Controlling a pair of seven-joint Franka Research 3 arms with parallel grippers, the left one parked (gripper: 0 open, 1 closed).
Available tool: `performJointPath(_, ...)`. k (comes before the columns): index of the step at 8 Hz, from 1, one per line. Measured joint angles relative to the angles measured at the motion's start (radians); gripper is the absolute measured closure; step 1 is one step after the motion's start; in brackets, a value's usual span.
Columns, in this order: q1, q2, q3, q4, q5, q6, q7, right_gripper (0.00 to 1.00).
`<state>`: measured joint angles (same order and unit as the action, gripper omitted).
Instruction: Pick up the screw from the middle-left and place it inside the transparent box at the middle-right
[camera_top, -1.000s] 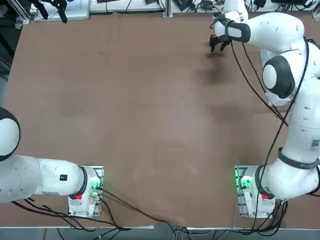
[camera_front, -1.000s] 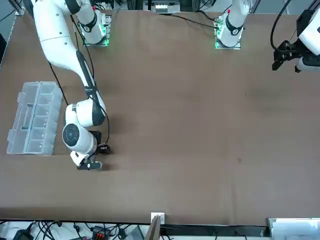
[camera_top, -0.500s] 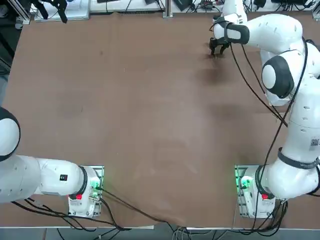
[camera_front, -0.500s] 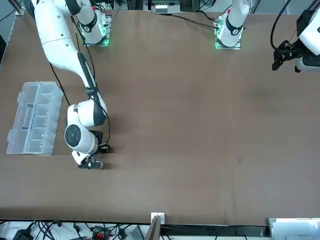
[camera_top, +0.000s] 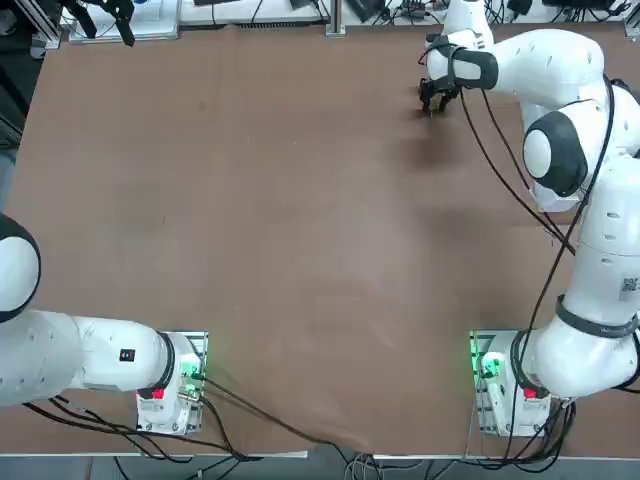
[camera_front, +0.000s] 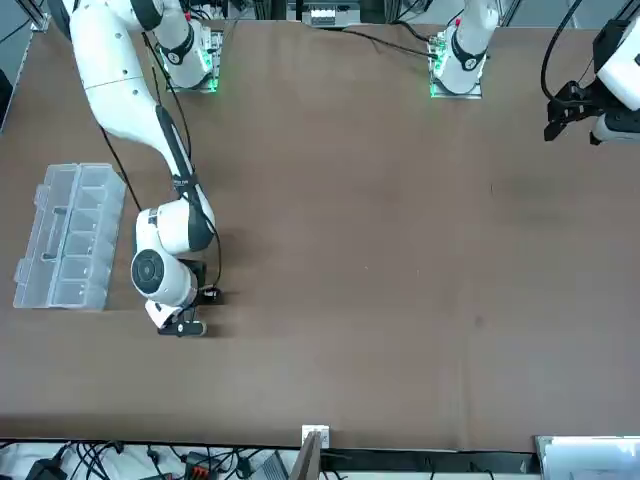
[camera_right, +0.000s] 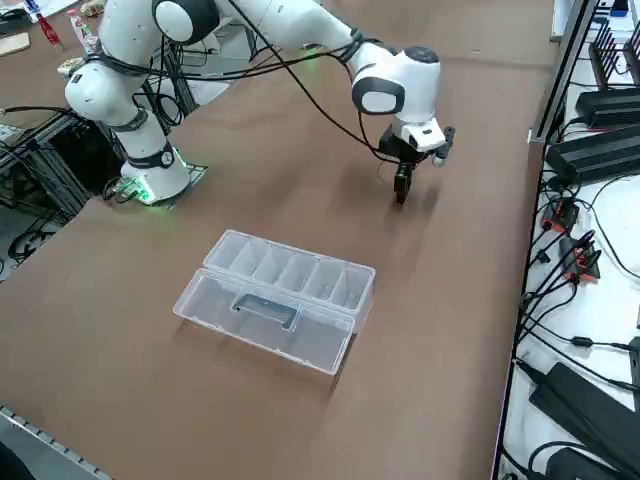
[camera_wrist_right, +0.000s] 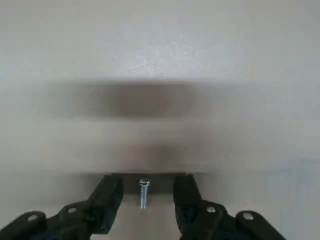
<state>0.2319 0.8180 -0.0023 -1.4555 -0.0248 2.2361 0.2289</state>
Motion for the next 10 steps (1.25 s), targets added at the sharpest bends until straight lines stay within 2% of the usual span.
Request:
performJointPath(4, 0.000, 0.000, 0.000, -0.004, 0.000, 0.000, 0.001, 0.42)
performJointPath(7, 0.000, 0.000, 0.001, -0.005, 0.000, 0.000, 0.002, 0.52)
performJointPath(10, 0.001, -0.001, 0.001, -0.005, 0.000, 0.000, 0.002, 0.56)
